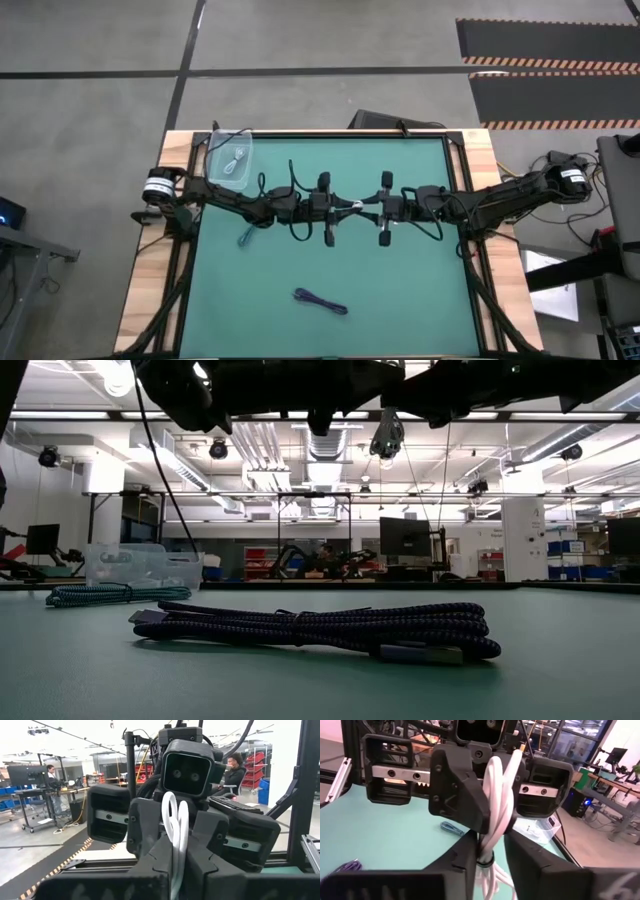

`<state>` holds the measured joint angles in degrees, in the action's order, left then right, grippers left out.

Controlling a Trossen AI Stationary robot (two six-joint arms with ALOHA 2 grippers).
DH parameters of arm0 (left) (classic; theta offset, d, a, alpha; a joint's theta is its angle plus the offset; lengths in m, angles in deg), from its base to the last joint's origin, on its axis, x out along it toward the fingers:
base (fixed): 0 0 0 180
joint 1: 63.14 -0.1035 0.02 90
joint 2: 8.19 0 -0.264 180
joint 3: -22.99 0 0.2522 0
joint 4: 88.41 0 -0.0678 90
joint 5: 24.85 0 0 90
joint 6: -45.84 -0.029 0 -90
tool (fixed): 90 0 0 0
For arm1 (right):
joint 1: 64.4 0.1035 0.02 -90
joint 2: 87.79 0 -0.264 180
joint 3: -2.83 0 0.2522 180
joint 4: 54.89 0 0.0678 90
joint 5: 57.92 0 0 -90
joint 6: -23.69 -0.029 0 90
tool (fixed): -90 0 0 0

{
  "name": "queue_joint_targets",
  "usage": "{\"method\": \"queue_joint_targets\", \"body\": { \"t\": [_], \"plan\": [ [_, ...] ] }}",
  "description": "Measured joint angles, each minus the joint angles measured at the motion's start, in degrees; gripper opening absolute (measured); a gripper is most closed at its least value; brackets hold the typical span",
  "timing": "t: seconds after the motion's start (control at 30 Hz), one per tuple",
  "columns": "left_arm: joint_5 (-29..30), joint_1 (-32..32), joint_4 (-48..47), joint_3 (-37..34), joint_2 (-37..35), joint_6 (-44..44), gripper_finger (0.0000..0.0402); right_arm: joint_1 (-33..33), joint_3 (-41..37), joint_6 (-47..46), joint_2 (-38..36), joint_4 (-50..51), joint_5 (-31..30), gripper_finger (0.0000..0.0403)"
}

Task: Pick and place USB-C Cables
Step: Put the white charger cable into the transparent bin

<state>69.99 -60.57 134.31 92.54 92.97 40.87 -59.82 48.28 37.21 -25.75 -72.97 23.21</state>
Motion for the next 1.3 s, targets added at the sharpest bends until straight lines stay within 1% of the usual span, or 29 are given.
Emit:
{"method": "queue_joint_targets", "body": {
  "t": [0.2, 0.37, 0.5, 0.6, 0.87, 1.13, 1.3],
  "plan": [
    [-0.3, 0.0, 0.0, -0.1, 0.0, 0.1, 0.0003, 0.0, 0.0, -0.4, 0.0, 0.0, -0.3, 0.0147],
    [-0.2, 0.0, -0.3, -1.0, -0.7, 0.1, 0.0002, 0.0, 0.0, -0.7, -0.8, 1.0, -0.3, 0.0177],
    [0.3, 0.0, -4.4, -1.5, -3.4, -0.1, 0.0002, 0.0, 0.0, -2.1, -3.3, 4.2, -0.3, 0.0191],
    [1.8, 0.0, -10.5, -1.5, -6.3, -0.4, 0.0002, 0.0, 0.0, -3.3, -5.9, 7.6, -0.3, 0.0195],
    [9.7, 0.0, -28.3, -1.8, -14.8, -0.4, 0.0002, 0.0, -0.1, -1.5, -11.5, 12.7, -0.2, 0.0196],
    [18.8, 0.0, -42.5, -1.7, -22.5, 0.1, 0.0006, 0.0, -0.1, 1.1, -15.0, 15.4, -0.1, 0.0196],
    [24.2, -0.3, -49.6, -1.6, -26.5, 1.0, 0.0006, 0.0, -0.4, 2.4, -16.1, 15.6, -0.2, 0.0196]
  ]
}}
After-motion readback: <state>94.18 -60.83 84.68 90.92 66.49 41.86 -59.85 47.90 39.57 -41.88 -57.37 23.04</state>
